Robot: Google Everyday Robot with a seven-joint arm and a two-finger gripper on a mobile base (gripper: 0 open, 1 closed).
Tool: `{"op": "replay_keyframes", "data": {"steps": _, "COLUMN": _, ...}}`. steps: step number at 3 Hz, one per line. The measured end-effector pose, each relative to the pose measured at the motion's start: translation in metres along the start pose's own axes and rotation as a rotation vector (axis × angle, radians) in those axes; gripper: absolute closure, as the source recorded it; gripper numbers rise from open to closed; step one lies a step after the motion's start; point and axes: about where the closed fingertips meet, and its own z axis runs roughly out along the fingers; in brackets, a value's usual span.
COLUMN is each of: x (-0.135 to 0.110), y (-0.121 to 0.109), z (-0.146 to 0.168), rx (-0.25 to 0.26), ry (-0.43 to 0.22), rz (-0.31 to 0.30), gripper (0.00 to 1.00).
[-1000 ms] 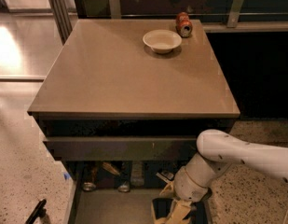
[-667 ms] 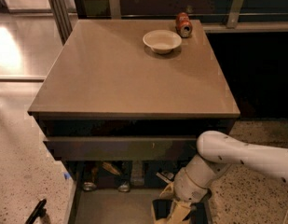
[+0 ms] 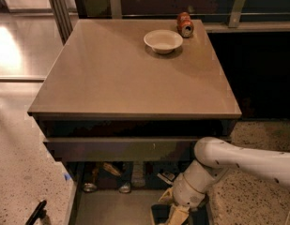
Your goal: Place sponge into middle drawer
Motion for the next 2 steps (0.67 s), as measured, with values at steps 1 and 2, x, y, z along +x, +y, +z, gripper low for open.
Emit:
{"op": "replay_keyframes", "data": {"steps": 1, "x": 0.0080, "y": -0.0066, "z": 0.0056, "rx": 0.031, "ry": -0.086, "rz": -0.035, "gripper": 1.00}}
{"op": "replay_keyframes", "data": {"steps": 2, "x": 0.0080, "y": -0.0066, "z": 0.0056, "rx": 0.031, "ry": -0.086, "rz": -0.035, "gripper": 1.00}}
